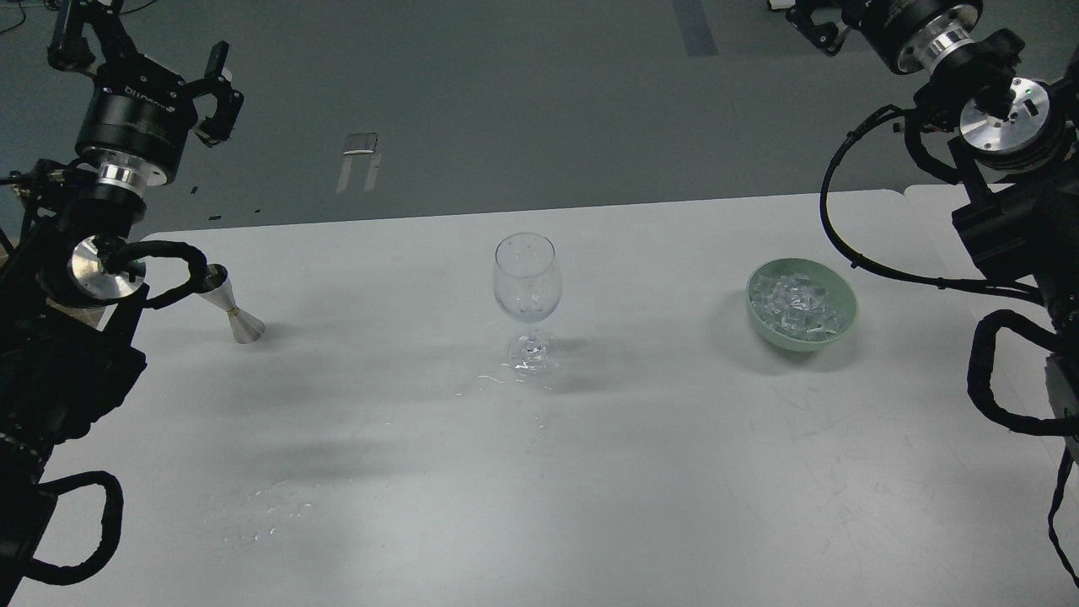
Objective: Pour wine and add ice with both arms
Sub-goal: 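Lower the left gripper toward the metal jigger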
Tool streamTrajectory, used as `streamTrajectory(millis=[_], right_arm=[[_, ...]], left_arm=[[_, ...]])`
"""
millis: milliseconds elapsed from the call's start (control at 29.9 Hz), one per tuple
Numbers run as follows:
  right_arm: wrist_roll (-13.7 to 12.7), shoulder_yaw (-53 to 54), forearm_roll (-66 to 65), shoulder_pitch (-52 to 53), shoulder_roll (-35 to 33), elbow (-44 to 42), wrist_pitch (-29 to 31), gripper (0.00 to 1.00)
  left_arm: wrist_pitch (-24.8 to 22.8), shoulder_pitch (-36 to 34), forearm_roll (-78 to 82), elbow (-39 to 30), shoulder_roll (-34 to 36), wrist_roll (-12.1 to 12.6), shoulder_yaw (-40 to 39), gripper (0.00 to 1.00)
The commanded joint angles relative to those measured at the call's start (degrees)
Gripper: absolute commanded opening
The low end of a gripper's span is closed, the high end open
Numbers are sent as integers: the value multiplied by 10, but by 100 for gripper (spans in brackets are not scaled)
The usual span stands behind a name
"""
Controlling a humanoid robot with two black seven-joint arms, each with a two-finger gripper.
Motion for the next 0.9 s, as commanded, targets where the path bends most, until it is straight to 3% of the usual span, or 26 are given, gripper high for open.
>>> streamTrajectory(millis=[0,868], right_arm=[[0,0,0,3,0,0,-1,100],[-2,0,1,7,-4,5,-2,100]], left_arm=[[8,2,1,-3,-4,6,5,98],[22,19,1,-96,46,18,6,98]])
